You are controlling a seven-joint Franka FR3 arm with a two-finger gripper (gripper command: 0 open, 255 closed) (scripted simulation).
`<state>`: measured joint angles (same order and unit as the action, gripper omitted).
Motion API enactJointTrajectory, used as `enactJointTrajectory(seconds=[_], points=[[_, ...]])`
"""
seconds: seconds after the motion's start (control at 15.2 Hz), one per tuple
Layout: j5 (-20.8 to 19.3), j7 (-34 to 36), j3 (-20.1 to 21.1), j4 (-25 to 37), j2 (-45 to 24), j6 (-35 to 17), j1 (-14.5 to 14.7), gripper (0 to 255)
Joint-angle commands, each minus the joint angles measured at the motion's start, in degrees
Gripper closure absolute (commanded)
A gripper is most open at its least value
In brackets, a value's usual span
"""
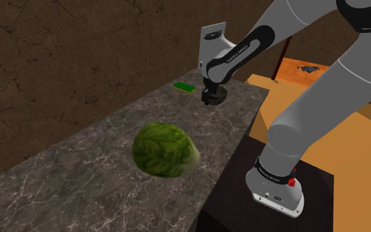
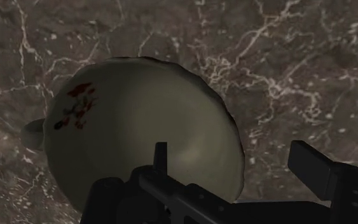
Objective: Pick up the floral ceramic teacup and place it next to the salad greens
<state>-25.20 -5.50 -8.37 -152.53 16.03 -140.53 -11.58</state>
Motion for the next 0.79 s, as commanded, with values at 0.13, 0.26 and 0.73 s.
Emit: enactJointTrajectory(seconds=[0.13, 0.26, 0.73], points=[[-0.01, 0.0, 0.0, -0.01, 0.0, -0.01, 0.0, 255], [-0.01, 0.0, 0.0, -0.01, 0.0, -0.01, 0.0, 255], [-0.01, -0.01, -0.01, -0.01, 0.0, -0.02, -0.01, 255]])
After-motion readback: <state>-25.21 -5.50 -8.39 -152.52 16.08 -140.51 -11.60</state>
